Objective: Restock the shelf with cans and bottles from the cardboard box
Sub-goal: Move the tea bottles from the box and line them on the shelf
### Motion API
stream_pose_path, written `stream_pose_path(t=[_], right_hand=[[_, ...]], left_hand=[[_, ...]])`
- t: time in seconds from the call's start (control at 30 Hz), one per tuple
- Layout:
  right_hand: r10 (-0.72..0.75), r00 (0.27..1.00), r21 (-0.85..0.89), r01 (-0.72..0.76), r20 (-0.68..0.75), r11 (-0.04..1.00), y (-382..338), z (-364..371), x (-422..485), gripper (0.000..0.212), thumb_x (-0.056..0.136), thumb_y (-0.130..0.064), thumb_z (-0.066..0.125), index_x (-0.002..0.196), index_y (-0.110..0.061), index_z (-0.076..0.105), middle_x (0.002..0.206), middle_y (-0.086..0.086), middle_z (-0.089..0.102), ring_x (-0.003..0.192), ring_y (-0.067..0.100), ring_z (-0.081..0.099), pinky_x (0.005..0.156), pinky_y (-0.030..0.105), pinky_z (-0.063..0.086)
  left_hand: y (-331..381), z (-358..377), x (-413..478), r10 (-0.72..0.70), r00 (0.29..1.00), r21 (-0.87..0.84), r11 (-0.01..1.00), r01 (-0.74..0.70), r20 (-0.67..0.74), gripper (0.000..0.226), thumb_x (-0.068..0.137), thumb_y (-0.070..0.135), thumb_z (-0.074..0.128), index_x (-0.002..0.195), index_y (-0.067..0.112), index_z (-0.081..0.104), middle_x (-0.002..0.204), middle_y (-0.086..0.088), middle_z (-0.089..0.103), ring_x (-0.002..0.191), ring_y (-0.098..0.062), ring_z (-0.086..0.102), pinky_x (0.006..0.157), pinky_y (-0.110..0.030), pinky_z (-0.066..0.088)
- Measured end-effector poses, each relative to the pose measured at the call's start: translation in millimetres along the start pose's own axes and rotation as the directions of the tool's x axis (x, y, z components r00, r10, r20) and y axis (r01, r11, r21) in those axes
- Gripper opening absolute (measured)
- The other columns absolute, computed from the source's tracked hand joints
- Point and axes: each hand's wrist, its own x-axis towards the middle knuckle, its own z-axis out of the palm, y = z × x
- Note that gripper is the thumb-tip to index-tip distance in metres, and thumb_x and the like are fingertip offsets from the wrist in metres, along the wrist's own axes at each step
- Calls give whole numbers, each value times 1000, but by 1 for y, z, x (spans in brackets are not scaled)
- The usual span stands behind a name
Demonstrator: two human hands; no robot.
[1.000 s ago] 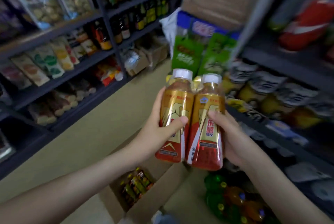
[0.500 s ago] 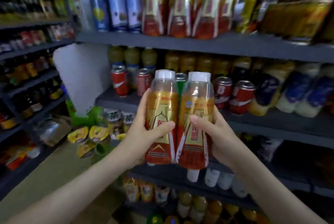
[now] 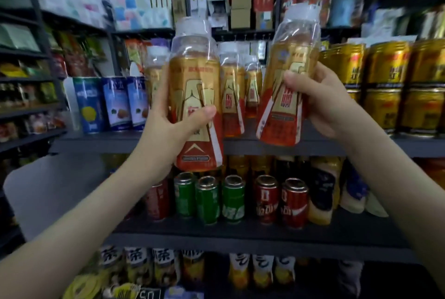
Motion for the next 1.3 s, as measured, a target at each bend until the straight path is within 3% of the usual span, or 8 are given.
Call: stream_pose_path(t=[0.33, 0.47, 0.7, 0.83, 0.97, 1.07, 1.17, 1.3], right_hand=[[252, 965, -187, -260, -68, 947, 54, -30, 115, 56, 78, -7, 75, 126, -7, 47, 111, 14, 66, 98, 28, 67, 85, 45, 55], [310, 949, -263, -313, -54, 913, 72, -33, 139, 62, 76, -4, 75, 130, -7, 44, 115, 13, 64, 101, 26, 64, 73, 39, 54], [362, 931, -314, -333, 38, 889, 87, -38, 163, 64, 82, -3, 68, 137, -17, 38, 117, 8, 62, 111, 28, 58, 96, 51, 46], [371, 927, -387, -324, 51, 863, 93, -36, 169, 48, 84, -10, 69, 122, -24, 44, 117, 5, 63, 114, 28, 56, 105, 55, 37], [364, 931, -461, -321, 5, 827, 96, -35, 173, 72, 79, -21, 73, 140, -17, 35, 128, 7, 58, 121, 30, 51, 107, 54, 35], [359, 933, -482, -319, -9, 816, 95, -33, 171, 56, 85, -18, 69, 132, -14, 41, 123, 6, 59, 119, 27, 52, 96, 41, 39], [356, 934, -518, -321, -33, 793, 96, -34, 169, 75, 84, -23, 71, 145, -15, 28, 138, 9, 51, 125, 28, 49, 97, 42, 40], [11, 979, -573, -126, -201, 810, 80, -28, 149, 95, 85, -35, 69, 153, -15, 5, 154, 13, 26, 139, 31, 32, 111, 48, 33]], left_hand=[[6, 7, 50, 136, 991, -49, 989, -136, -7, 94, 71, 37, 75, 147, 43, 21, 133, 4, 55, 113, -17, 62, 87, -44, 55], [1, 12, 60, 103, 994, -114, 988, -107, -38, 89, 77, 23, 72, 148, 41, 21, 130, -1, 58, 109, -21, 64, 83, -45, 56], [-10, 16, 65, 117, 990, -108, 986, -125, -84, 91, 73, 28, 76, 146, 40, 24, 125, 1, 61, 109, -21, 64, 80, -42, 56], [-14, 20, 64, 123, 988, -88, 987, -131, -97, 78, 76, 21, 76, 133, 50, 31, 109, 13, 67, 102, -15, 67, 75, -33, 57], [-14, 20, 62, 140, 986, -61, 987, -146, -87, 81, 76, 22, 75, 136, 50, 28, 113, 13, 65, 103, -13, 66, 75, -30, 57], [-13, 22, 61, 144, 987, -72, 986, -149, -73, 85, 76, 20, 74, 144, 40, 27, 115, 10, 65, 103, -14, 66, 76, -30, 57], [-15, 23, 61, 151, 986, -71, 985, -155, -65, 83, 73, 24, 76, 140, 43, 31, 114, 11, 66, 103, -14, 67, 77, -32, 57], [-14, 31, 59, 167, 985, -14, 986, -168, -52, 93, 69, 34, 76, 145, 43, 24, 127, 5, 59, 110, -15, 63, 88, -41, 55]])
